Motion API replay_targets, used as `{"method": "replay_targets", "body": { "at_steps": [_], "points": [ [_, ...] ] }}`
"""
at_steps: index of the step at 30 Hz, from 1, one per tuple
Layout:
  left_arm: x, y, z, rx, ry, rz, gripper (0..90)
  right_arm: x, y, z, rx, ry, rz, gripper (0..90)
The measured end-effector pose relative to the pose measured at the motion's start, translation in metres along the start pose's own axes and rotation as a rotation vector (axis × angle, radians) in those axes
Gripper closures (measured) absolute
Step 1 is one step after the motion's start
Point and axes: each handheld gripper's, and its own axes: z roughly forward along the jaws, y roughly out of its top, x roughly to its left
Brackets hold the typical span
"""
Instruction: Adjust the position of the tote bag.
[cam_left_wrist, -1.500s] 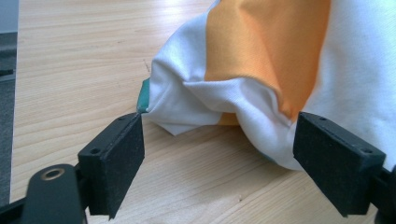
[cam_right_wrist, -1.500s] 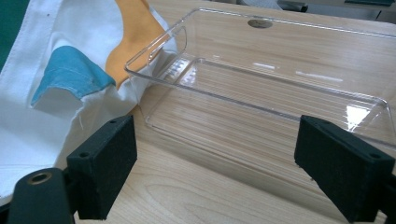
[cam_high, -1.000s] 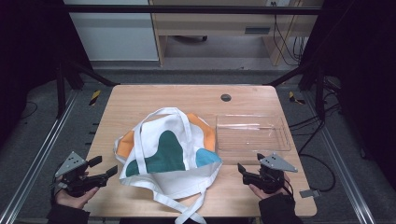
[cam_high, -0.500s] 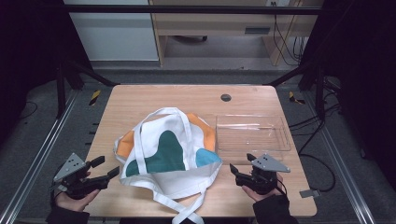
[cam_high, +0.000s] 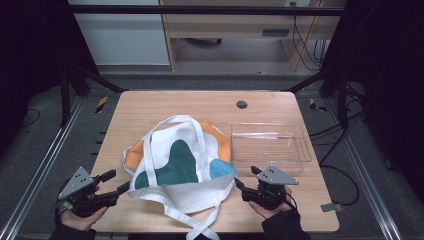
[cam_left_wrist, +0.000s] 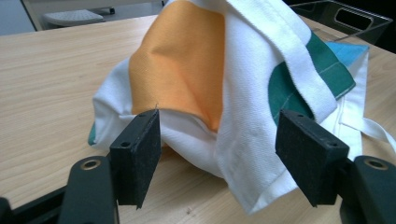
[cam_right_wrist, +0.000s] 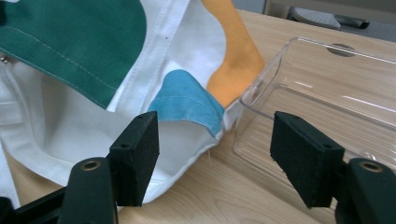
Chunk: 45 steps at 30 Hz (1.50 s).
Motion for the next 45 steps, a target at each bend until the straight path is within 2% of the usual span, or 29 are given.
{"method": "replay_targets", "body": {
  "at_steps": [15, 29, 37, 45],
  "points": [
    [-0.012, -0.007, 0.007, 0.052, -0.033, 0.044, 35.6, 0.019, 0.004, 0.010, -0.002, 0.063, -0.011, 34.1],
    [-0.016, -0.014, 0.016, 0.093, -0.024, 0.070, 42.0, 0.037, 0.009, 0.026, -0.015, 0.115, -0.023, 35.1],
    [-0.016, -0.017, 0.022, 0.107, -0.007, 0.092, 49.2, 0.050, 0.008, 0.041, 0.009, 0.167, -0.030, 34.3],
    [-0.015, -0.018, 0.024, 0.116, -0.011, 0.090, 56.6, 0.064, 0.009, 0.056, 0.022, 0.207, -0.057, 33.9]
  ]
}}
